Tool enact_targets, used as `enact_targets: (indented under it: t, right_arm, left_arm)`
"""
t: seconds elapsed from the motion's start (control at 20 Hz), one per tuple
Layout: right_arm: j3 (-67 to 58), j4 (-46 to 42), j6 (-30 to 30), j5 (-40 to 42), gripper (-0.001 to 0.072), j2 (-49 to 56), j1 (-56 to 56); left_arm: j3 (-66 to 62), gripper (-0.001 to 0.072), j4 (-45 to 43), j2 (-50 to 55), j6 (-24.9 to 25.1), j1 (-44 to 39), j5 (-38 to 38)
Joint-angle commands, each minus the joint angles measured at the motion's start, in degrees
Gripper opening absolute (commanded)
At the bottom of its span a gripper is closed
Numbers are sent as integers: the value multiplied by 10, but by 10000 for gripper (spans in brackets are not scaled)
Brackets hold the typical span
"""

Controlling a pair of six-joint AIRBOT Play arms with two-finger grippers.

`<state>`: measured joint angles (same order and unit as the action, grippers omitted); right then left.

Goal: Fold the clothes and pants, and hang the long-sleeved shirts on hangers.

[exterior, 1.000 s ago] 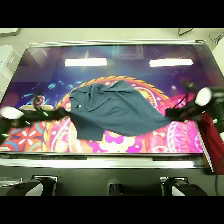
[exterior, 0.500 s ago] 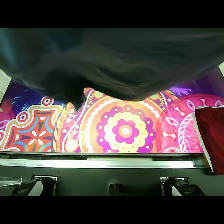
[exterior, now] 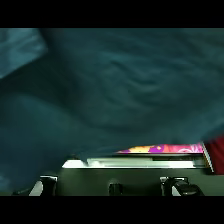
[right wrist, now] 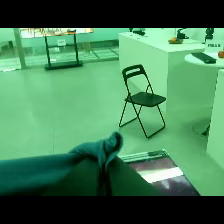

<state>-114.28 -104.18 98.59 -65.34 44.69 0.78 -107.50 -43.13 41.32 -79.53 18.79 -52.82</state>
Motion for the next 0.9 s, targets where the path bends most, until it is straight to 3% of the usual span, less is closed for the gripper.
enact_targets:
  t: [0.0, 0.15, 0.25, 0.45, 0.6, 0.75, 0.85]
  right_arm:
    - [1, 3, -21, -115, 38, 66, 0]
    - [45, 16, -34, -275, 39, 198, 0]
    - [120, 54, -33, -266, 38, 282, 0]
    - [213, 146, 25, -142, 38, 449, 0]
    - [213, 197, 35, -39, 39, 528, 0]
    - [213, 188, 76, 128, 39, 537, 0]
    - [213, 177, 117, 244, 39, 537, 0]
  left_arm:
    - [24, 25, -90, 51, -47, 0, -146]
    - [156, 25, -90, 132, -45, -17, -240]
    - [282, 25, -90, 181, -24, -45, -214]
    - [444, 26, -87, 296, -13, -92, -55]
    - [426, 26, -38, 395, -12, -99, 18]
    - [362, 26, 28, 461, 58, -101, 66]
    - [321, 26, 52, 489, 76, -105, 106]
